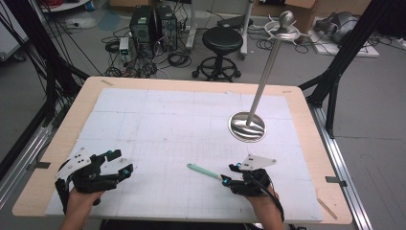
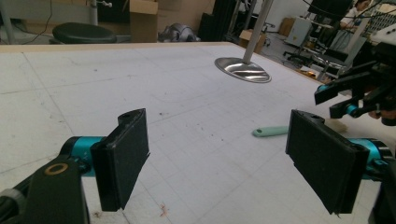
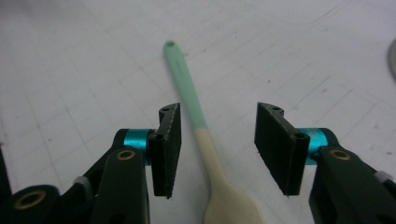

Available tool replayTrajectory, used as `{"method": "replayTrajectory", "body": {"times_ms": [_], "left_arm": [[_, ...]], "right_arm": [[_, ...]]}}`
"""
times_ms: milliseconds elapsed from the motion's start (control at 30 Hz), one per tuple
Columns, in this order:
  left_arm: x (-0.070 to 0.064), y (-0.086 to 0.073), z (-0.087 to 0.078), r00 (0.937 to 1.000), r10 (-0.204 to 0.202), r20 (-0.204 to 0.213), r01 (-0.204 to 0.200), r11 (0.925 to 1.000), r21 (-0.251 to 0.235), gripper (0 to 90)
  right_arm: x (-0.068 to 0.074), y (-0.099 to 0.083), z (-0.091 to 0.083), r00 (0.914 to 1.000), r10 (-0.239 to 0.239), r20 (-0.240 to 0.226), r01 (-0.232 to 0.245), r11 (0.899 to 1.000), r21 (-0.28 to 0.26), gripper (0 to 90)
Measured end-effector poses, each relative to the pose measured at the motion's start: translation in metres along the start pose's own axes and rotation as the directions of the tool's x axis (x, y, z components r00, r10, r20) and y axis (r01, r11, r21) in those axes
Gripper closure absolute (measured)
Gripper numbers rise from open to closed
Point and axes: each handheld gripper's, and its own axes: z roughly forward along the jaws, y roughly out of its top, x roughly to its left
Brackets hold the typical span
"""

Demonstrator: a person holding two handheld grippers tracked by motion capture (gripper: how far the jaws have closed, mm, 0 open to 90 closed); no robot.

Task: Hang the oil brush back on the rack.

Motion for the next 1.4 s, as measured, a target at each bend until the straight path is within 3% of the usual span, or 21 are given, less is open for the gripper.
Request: {"method": "replayTrajectory", "body": {"times_ms": [133, 500, 633, 800, 1133, 1300, 1400], "left_arm": [[0.000, 0.000, 0.000, 1.0000, -0.009, -0.002, 0.009, 1.0000, 0.000, 21.8], [0.000, -0.001, 0.002, 1.0000, -0.006, 0.005, 0.006, 0.9998, 0.017, 22.4], [-0.001, -0.001, 0.003, 0.9999, -0.007, 0.007, 0.007, 0.9998, 0.018, 22.6], [-0.001, -0.002, 0.004, 0.9999, -0.009, 0.007, 0.009, 0.9997, 0.022, 22.7], [-0.001, -0.002, 0.005, 0.9999, -0.009, 0.010, 0.008, 0.9996, 0.028, 22.9], [-0.001, -0.002, 0.004, 0.9999, -0.010, 0.009, 0.010, 0.9996, 0.027, 23.0], [-0.001, -0.002, 0.004, 0.9999, -0.008, 0.011, 0.007, 0.9996, 0.028, 23.0]], "right_arm": [[-0.001, 0.001, 0.012, 0.9994, -0.028, -0.018, 0.029, 0.997, 0.065, 58.5], [-0.006, 0.002, 0.026, 0.9954, -0.071, -0.065, 0.080, 0.986, 0.145, 65.5], [-0.008, 0.002, 0.027, 0.9950, -0.066, -0.075, 0.076, 0.987, 0.144, 69.0], [-0.007, 0.003, 0.027, 0.9924, -0.071, -0.100, 0.086, 0.985, 0.149, 80.2], [-0.005, 0.003, 0.026, 0.9956, -0.045, -0.083, 0.057, 0.987, 0.151, 82.3], [-0.003, 0.000, 0.024, 0.9965, 0.015, -0.082, -0.003, 0.990, 0.138, 83.1], [-0.004, -0.002, 0.022, 0.9972, 0.027, -0.070, -0.018, 0.992, 0.121, 83.2]]}}
